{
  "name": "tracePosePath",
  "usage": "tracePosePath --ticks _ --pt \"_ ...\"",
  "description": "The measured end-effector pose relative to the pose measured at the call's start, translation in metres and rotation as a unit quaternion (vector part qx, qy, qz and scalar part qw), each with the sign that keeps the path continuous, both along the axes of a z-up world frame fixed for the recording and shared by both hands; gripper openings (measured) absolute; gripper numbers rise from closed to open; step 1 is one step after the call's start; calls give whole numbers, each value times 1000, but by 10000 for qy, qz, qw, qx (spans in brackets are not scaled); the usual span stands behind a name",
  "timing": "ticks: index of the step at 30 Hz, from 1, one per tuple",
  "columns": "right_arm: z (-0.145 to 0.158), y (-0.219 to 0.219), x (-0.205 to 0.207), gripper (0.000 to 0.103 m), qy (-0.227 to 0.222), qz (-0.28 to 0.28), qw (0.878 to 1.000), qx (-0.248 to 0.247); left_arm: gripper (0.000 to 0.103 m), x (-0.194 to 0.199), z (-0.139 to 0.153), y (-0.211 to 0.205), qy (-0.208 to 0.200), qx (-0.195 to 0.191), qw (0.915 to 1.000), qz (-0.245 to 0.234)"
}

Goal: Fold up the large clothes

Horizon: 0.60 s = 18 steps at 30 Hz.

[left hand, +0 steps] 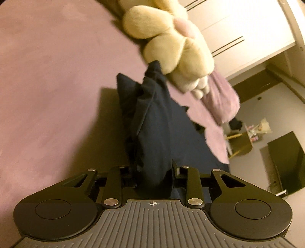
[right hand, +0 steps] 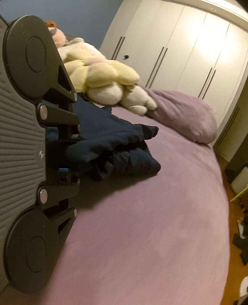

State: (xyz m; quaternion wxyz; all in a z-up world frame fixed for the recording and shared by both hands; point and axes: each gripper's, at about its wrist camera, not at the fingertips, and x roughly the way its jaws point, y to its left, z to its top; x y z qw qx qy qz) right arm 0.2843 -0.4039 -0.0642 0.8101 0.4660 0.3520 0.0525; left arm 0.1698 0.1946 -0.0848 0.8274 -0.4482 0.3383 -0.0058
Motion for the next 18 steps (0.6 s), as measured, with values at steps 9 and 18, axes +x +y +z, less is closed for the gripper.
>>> tracePosePath --ticks 9,18 --pt "16 4 -135 45 357 284 9962 -742 55 -69 3 11 462 577 9939 813" --pt "72 75 -109 55 -684 675 9465 -3079 80 1 44 -87 -72 2464 9688 -261"
